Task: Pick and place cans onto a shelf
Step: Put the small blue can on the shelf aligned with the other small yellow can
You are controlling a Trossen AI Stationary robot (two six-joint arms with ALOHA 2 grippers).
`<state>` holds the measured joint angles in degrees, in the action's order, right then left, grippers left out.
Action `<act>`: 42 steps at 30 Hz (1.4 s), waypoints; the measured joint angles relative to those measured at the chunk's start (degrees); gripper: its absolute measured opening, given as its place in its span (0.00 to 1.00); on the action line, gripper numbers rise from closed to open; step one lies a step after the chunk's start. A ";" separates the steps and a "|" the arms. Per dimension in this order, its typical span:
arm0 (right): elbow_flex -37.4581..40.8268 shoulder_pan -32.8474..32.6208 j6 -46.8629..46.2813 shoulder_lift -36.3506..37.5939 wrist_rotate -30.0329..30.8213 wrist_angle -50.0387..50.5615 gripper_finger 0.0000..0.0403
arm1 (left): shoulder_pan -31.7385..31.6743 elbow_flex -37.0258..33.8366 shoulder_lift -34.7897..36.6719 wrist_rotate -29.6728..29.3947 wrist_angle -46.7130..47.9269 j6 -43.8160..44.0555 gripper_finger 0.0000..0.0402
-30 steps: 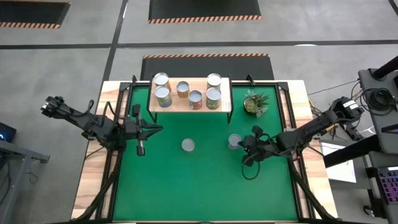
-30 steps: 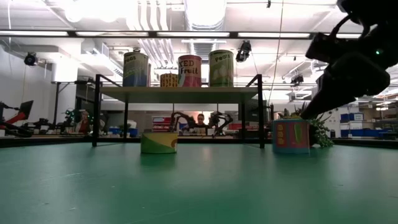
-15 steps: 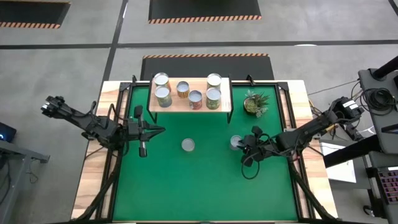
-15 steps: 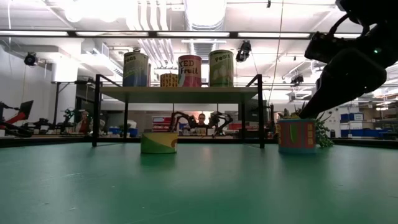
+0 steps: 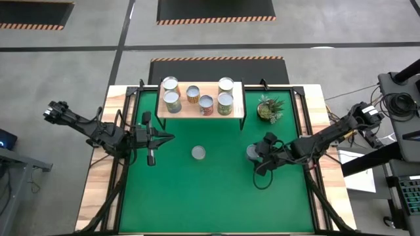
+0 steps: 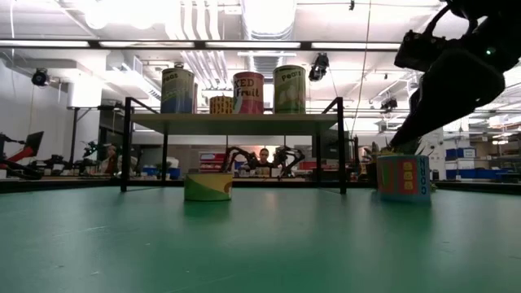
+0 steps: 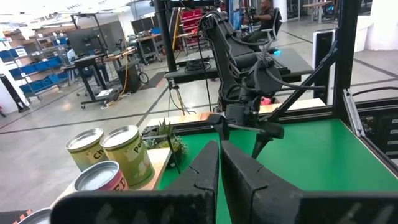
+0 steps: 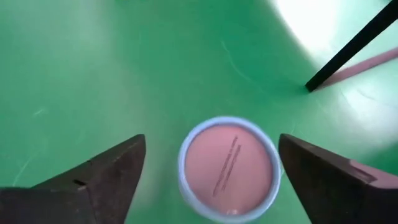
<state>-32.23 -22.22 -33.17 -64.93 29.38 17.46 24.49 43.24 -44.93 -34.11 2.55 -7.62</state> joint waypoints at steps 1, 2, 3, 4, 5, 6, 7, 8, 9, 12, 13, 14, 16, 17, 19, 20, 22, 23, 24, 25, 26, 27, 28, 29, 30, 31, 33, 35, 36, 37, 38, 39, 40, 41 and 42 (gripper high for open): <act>-0.20 0.00 -0.43 0.00 -0.62 1.11 0.91 | 0.00 0.00 0.00 0.00 0.00 0.00 0.00; -0.22 0.00 -0.89 0.00 -1.13 1.90 0.91 | 0.00 0.00 0.02 0.00 0.00 0.01 0.00; -0.22 0.00 -1.65 0.00 -1.34 2.67 0.92 | 0.00 0.00 0.00 0.00 0.00 0.00 0.00; -0.22 0.00 -2.38 0.00 -1.36 3.55 0.92 | 0.00 0.00 0.00 0.00 0.00 0.02 0.00; -0.18 0.00 -3.29 0.00 -1.37 4.50 0.92 | 0.00 0.00 0.00 0.00 0.00 0.00 0.00; -0.16 0.00 -3.84 0.00 -1.34 5.55 0.92 | 0.00 0.00 0.00 0.00 0.00 0.00 0.00; -0.13 0.00 -4.44 0.00 -1.35 6.55 0.92 | 0.00 0.00 0.00 0.00 0.00 0.01 0.00; -0.11 0.00 -4.80 0.00 -1.33 7.20 0.92 | 0.00 0.00 0.00 0.00 0.00 0.01 0.00; -0.11 0.02 -5.06 0.00 -1.33 7.48 0.92 | 0.00 0.00 0.00 0.00 0.00 0.01 0.00; 0.32 0.00 -5.41 -0.02 -1.33 7.30 0.92 | 0.00 0.00 0.00 0.00 0.00 0.02 0.00; 0.71 0.00 -5.96 -0.14 -1.33 7.13 0.92 | 0.00 0.00 0.00 0.00 0.00 0.00 0.00; 1.22 0.00 -6.34 -0.37 -1.31 6.65 0.92 | 0.00 0.00 0.00 0.00 0.02 0.02 0.00; 2.85 0.00 -6.58 -0.91 -1.33 4.13 0.92 | 0.00 0.00 0.00 0.00 0.01 0.01 0.00; 3.79 0.00 -6.59 -1.20 -1.29 2.45 0.92 | 0.00 0.00 0.00 0.00 0.01 0.01 0.00; 5.56 0.00 -6.46 -1.81 -0.74 -0.91 0.92 | 0.00 0.00 0.00 0.00 0.02 0.00 0.00; 6.19 0.00 -6.29 -2.09 -0.37 -2.46 0.92 | 0.00 0.00 0.00 0.00 0.02 0.00 0.00; 6.82 0.00 -5.77 -2.60 0.69 -4.74 0.91 | 0.00 0.00 0.00 0.00 0.02 0.02 0.00; 6.92 0.02 -5.18 -2.72 0.84 -5.66 0.90 | 0.00 0.00 0.00 0.00 0.02 0.00 0.00; 6.95 0.02 -4.72 -2.82 1.03 -6.34 0.89 | 0.00 0.00 0.00 0.00 0.02 0.02 0.00; 6.95 0.02 -4.38 -2.97 1.23 -6.88 0.88 | 0.00 0.00 0.00 -0.02 0.02 0.01 0.00; 6.90 0.00 -4.29 -3.09 1.35 -7.25 0.86 | 0.00 0.00 0.00 -0.02 0.02 0.00 0.00; 6.82 0.02 -4.23 -3.13 1.61 -7.40 0.84 | 0.00 0.00 0.00 -0.03 0.02 0.00 0.00; 6.78 0.01 -4.22 -3.13 1.71 -7.49 0.82 | 0.00 0.00 0.00 -0.15 0.02 0.00 0.00; 6.70 0.02 -4.26 -3.13 1.73 -7.55 0.80 | 0.01 0.00 0.00 -0.62 0.02 0.00 0.00; 6.65 0.02 -4.30 -3.16 1.75 -7.67 0.77 | 0.01 0.00 0.00 -1.24 0.02 0.00 0.00; 6.65 0.01 -4.34 -3.17 1.79 -7.71 0.75 | 0.00 0.00 0.00 -1.76 0.02 0.01 0.00; 6.65 0.02 -4.30 -3.17 1.81 -7.94 0.71 | 0.00 0.00 0.00 -2.51 0.02 0.02 0.00; 6.65 0.02 -3.90 -3.17 1.77 -8.58 0.69 | 0.00 0.00 0.00 -2.54 0.02 0.02 0.00; 6.65 0.02 -3.58 -3.12 1.75 -9.06 0.68 | 0.00 -0.01 0.00 -2.54 0.02 0.13 0.00; 6.59 0.00 -3.32 -3.08 1.75 -9.40 0.68 | 0.00 -0.02 0.01 -2.54 0.02 0.19 0.00; 6.32 0.01 -3.21 -3.06 1.75 -9.32 0.68 | 0.00 -0.02 0.01 -2.55 0.03 0.20 0.00; 6.01 0.01 -3.01 -3.06 1.75 -9.31 0.69 | 0.00 -0.02 0.00 -2.72 0.02 0.16 0.00; 5.63 0.02 -2.92 -3.06 1.75 -9.26 0.70 | 0.02 -0.04 0.01 -3.15 0.03 -0.13 0.00; 5.21 0.01 -2.76 -3.06 1.74 -9.27 0.71 | 0.02 -0.04 0.03 -4.24 0.04 -0.59 0.00; 4.75 0.02 -2.44 -3.06 1.75 -9.27 0.71 | 0.05 -0.05 0.15 -5.87 0.07 -1.07 0.00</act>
<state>-27.48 -22.20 -35.61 -67.99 31.14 8.19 24.54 43.20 -44.78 -39.98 2.61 -8.69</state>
